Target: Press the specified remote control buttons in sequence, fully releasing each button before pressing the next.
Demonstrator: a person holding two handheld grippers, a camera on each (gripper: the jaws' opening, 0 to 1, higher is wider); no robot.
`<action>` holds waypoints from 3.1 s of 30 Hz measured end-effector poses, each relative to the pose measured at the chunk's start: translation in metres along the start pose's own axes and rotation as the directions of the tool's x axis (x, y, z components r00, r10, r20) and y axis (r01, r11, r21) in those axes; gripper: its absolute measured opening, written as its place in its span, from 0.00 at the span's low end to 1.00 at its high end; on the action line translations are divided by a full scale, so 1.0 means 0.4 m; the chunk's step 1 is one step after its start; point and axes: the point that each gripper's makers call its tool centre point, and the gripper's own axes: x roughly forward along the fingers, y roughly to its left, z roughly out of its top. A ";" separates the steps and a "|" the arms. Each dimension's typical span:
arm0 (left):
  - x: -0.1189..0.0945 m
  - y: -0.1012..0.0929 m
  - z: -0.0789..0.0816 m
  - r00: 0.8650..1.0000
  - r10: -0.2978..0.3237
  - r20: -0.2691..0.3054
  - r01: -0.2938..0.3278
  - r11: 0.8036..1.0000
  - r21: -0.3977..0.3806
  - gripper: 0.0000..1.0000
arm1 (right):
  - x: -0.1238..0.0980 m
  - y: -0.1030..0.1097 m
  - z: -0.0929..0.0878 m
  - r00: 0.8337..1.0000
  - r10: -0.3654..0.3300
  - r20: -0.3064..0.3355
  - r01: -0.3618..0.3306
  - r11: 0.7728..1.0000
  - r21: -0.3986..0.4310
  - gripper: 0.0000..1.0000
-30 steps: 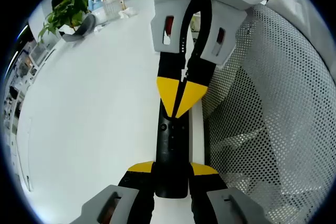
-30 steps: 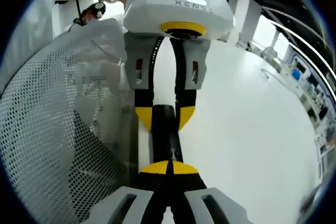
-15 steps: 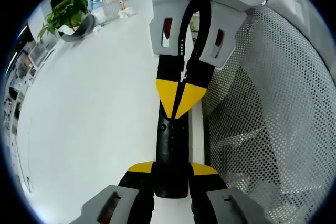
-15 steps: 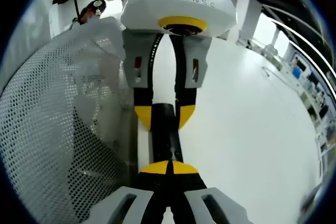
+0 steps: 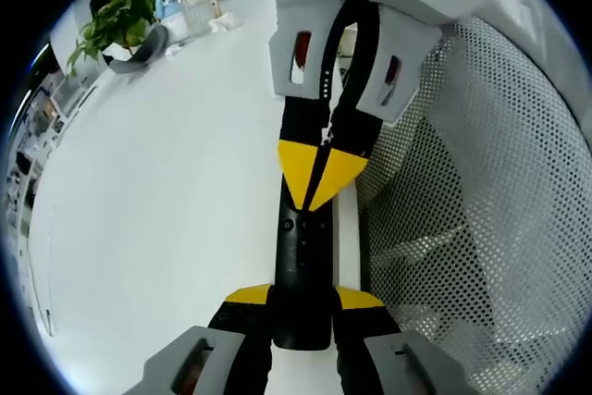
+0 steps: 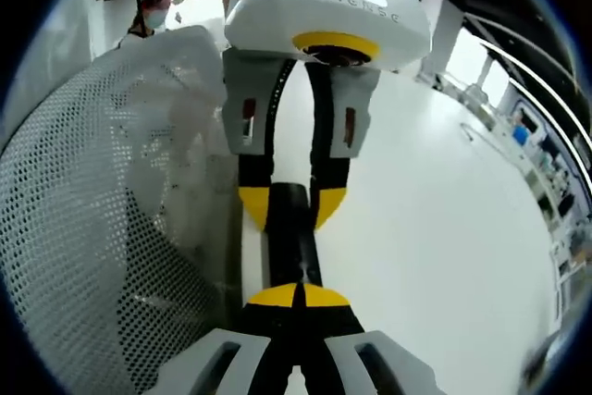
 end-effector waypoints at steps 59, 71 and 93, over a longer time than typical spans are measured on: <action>0.001 -0.002 0.007 0.998 0.017 0.052 -0.016 1.000 -0.022 0.24 | 0.009 0.002 0.016 1.000 0.010 -0.006 -0.010 1.000 -0.002 0.00; 0.002 -0.003 0.008 0.999 0.010 0.044 -0.009 1.000 -0.012 0.24 | 0.014 0.000 0.017 0.999 0.025 -0.044 -0.027 0.999 -0.029 0.00; 0.001 -0.002 0.010 0.999 0.007 0.049 -0.007 1.000 -0.013 0.24 | 0.014 -0.011 0.019 0.996 0.086 -0.020 -0.083 0.992 0.098 0.00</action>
